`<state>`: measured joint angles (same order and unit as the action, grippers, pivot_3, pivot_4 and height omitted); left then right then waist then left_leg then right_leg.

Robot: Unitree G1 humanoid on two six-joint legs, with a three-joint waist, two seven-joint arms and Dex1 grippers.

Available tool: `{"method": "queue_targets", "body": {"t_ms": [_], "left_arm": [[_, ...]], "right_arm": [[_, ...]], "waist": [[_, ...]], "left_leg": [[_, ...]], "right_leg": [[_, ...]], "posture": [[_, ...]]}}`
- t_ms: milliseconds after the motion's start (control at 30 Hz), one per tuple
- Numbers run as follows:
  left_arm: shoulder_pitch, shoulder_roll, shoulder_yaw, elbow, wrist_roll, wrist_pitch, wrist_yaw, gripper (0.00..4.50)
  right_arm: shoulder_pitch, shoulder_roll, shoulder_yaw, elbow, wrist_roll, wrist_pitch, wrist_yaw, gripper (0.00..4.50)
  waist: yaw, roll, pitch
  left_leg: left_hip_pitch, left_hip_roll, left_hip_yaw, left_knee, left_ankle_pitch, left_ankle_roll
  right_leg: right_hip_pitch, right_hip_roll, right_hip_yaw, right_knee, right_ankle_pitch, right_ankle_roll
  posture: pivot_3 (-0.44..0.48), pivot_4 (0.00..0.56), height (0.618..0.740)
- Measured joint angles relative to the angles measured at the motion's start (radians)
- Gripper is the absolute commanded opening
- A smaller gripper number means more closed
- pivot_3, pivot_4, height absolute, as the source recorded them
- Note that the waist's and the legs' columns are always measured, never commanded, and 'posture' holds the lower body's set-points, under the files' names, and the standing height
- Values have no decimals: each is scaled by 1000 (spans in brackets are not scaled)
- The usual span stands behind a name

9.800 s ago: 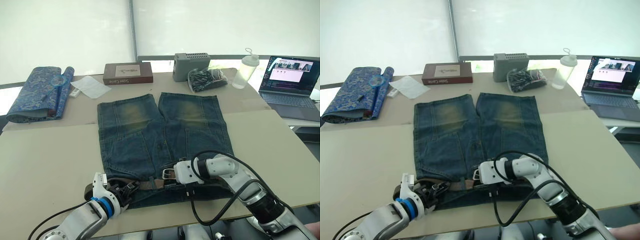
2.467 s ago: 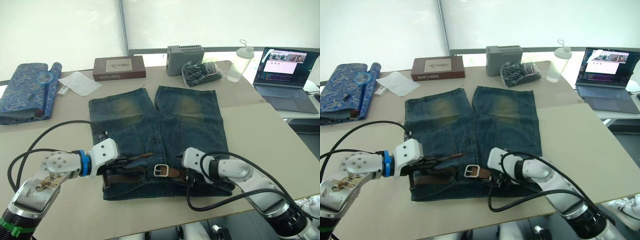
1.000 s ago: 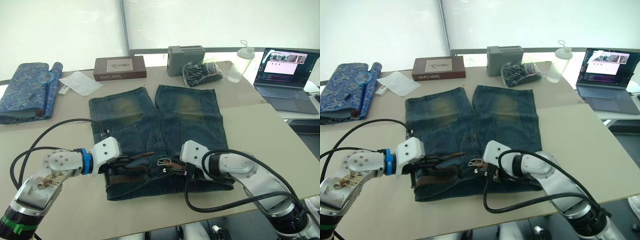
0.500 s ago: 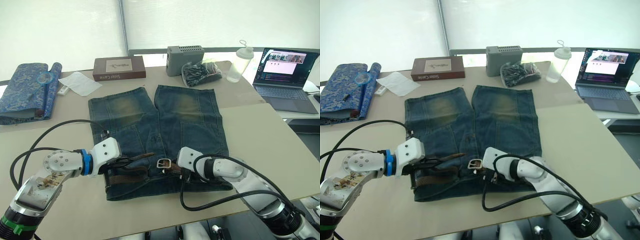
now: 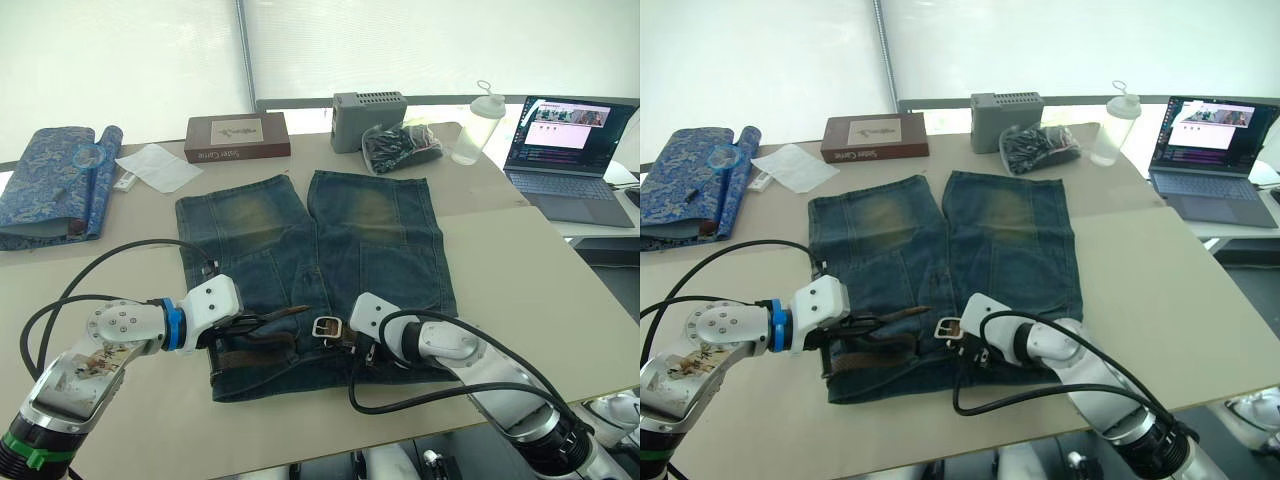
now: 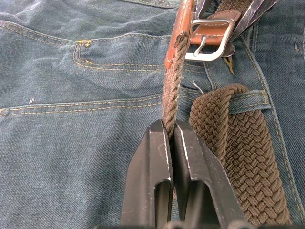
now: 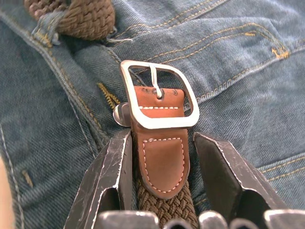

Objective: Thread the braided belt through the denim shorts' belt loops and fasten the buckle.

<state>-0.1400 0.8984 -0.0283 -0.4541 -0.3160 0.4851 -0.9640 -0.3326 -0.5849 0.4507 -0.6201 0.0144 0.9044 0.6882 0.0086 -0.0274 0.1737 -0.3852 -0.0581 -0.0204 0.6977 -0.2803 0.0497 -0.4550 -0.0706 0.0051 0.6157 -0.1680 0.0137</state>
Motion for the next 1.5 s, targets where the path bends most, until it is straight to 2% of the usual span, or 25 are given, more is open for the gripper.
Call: {"method": "queue_targets", "body": {"t_ms": [267,300,467,500,767,967,1067,1267,1500], "left_arm": [[-2,0,-9,1,0,0,-1,0],[-3,0,-10,2,0,0,-2,0],[-6,0,-13,7,0,0,-9,0],[-9,0,-14,10,0,0,-10,0],[-18,0,-16,18,1,-1,-20,0],[-35,0,-35,12,0,6,-36,0],[-53,1,-54,2,10,18,-32,0],[-147,-34,-140,-6,90,114,56,0],[-228,-150,-230,-75,138,306,184,0]], "right_arm": [[-1,0,17,-24,-2,56,-48,2237],[-1,0,18,-27,-2,64,-51,1742],[-8,-4,20,-49,-2,81,-62,159],[-11,-5,11,-50,-2,83,-66,57],[-11,2,-10,-54,22,115,-79,57],[-10,169,-234,-38,135,259,-109,57],[-9,191,-291,-40,172,300,-131,57],[13,182,-305,-59,197,297,-168,57],[29,196,-304,-72,216,294,-212,57]], "waist": [[1,-1,-1],[1,-1,-1],[1,-2,-2],[0,-2,-3],[3,-3,-3],[2,-3,-3],[2,-2,-3],[1,-2,-3],[0,-3,-3]], "left_leg": [[1,0,0,0,0,0],[1,0,0,0,0,0],[2,0,0,0,0,0],[3,0,0,0,0,0],[3,0,0,0,0,0],[1,0,0,0,0,0],[1,-1,0,0,0,0],[1,-2,0,0,0,0],[1,-2,0,0,0,0]], "right_leg": [[1,0,0,0,0,0],[1,0,0,0,0,0],[2,1,0,0,0,0],[2,1,0,0,0,0],[3,1,0,0,0,0],[1,1,0,0,0,0],[1,1,0,0,0,0],[1,2,0,1,0,0],[0,2,1,2,0,0]], "posture": [[0,150,740],[0,150,740],[0,150,740],[0,150,740],[0,150,740],[0,150,740],[0,150,740],[0,150,740],[0,150,740]]}}
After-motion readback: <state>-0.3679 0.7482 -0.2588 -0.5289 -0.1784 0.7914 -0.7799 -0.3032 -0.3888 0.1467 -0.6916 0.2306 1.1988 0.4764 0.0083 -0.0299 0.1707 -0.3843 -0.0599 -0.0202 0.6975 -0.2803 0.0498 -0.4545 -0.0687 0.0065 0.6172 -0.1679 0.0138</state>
